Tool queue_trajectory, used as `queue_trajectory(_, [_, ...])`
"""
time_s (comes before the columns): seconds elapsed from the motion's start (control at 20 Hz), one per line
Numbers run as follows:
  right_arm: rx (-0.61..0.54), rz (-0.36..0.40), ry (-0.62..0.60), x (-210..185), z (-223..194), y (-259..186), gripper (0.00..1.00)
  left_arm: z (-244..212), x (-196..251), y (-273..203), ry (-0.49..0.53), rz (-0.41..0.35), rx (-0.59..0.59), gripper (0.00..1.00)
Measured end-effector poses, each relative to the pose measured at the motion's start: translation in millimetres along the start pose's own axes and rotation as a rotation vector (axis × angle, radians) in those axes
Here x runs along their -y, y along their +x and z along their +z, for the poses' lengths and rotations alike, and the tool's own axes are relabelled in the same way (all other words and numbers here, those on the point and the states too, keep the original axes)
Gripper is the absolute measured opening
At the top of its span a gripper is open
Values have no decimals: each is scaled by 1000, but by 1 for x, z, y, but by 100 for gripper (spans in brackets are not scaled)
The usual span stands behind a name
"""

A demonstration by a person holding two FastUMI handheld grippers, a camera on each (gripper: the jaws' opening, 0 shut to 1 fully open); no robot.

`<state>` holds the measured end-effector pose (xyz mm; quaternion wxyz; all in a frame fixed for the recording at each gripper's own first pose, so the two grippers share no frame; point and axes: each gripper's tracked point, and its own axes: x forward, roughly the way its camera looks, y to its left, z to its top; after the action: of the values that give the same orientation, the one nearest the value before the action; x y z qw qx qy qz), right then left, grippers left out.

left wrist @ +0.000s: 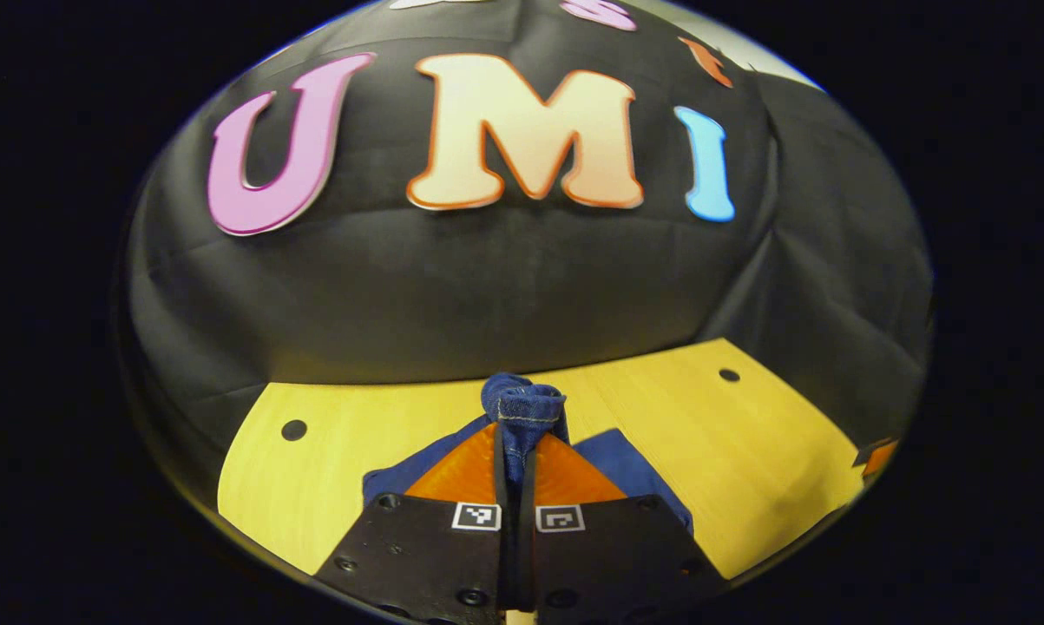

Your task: Grasp the waist and the cuffs of the jeans and fold them to make the two legs overlap; first hold the waist and fold one-third of the jeans toward the cuffs, then hold the cuffs and fold the remaining one-third in the same direction to finish folding.

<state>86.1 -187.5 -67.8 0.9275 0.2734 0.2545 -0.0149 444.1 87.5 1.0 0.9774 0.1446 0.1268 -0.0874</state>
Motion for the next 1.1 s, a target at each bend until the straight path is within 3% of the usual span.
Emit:
queue_trajectory(0.2, [-1,-9,8,15,3,-3,98,-63,37,8,153,-2,-85,0])
queue_trajectory(0.35, [-14,-8,3,20,1,-2,98,-114,53,5,143,-28,-163,0])
queue_trajectory(0.5, [-32,-9,-19,23,-4,-3,98,-145,55,8,167,-6,-212,1])
queue_trajectory(0.7, [-63,4,-54,22,-15,-1,98,-148,64,10,192,-7,-215,13])
queue_trajectory(0.95, [-58,47,-98,5,-18,6,98,-121,84,-42,12,-77,-142,77])
queue_trajectory(1.1, [-32,73,-132,-11,-16,7,98,-100,75,-85,-30,-37,-92,87])
